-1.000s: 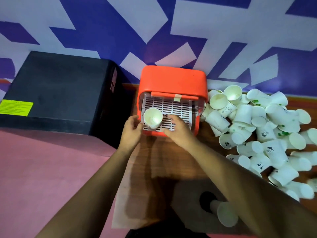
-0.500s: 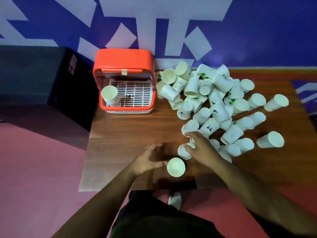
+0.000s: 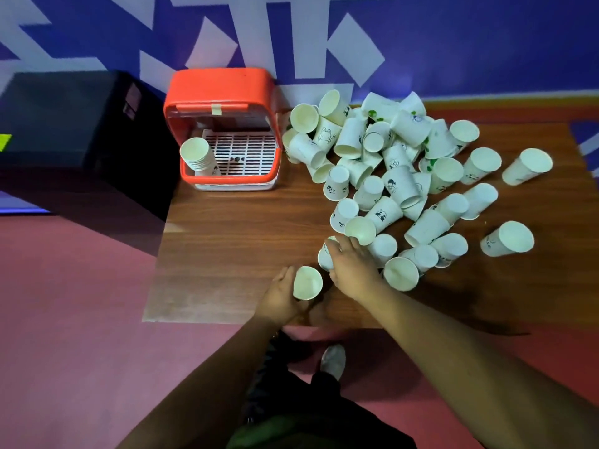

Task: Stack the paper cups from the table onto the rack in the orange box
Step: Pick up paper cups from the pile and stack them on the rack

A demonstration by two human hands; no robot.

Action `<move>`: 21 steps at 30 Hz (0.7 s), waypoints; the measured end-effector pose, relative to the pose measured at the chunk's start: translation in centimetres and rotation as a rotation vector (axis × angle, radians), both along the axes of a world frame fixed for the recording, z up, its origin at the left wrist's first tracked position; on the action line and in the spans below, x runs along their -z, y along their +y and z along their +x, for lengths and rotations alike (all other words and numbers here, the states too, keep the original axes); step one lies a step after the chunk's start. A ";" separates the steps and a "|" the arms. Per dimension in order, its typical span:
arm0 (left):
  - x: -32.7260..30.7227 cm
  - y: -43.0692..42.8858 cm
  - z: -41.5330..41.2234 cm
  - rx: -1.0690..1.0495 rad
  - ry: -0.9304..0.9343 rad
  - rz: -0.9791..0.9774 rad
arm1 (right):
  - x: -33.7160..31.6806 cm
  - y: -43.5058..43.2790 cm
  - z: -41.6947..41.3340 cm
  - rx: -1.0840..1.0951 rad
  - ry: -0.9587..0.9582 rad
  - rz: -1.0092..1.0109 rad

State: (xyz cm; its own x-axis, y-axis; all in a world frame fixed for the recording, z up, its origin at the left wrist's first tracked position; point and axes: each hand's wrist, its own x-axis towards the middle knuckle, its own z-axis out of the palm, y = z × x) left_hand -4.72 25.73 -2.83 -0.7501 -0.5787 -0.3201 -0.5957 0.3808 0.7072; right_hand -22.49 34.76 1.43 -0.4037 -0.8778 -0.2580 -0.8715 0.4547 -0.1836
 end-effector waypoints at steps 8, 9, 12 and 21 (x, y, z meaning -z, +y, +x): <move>-2.2 -3.0 4.4 -0.296 0.083 0.166 | 1.3 -1.5 0.0 -0.148 0.160 0.064; -2.5 -3.3 4.6 -0.309 0.089 0.191 | 1.2 -1.7 0.1 -0.173 0.157 0.062; -3.0 -4.5 4.7 -0.355 0.135 0.245 | 1.0 -2.8 0.4 -0.183 0.157 0.050; -3.9 -9.5 5.0 -0.409 0.284 0.460 | -1.0 -5.7 1.9 0.293 -0.219 -0.274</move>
State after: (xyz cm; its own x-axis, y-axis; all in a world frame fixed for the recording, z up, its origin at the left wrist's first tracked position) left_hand 0.29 16.28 1.06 -0.5911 -0.6857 -0.4247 -0.3954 -0.2126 0.8935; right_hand -20.63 29.08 2.40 -0.6068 -0.7825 -0.1395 -0.6407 0.5854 -0.4968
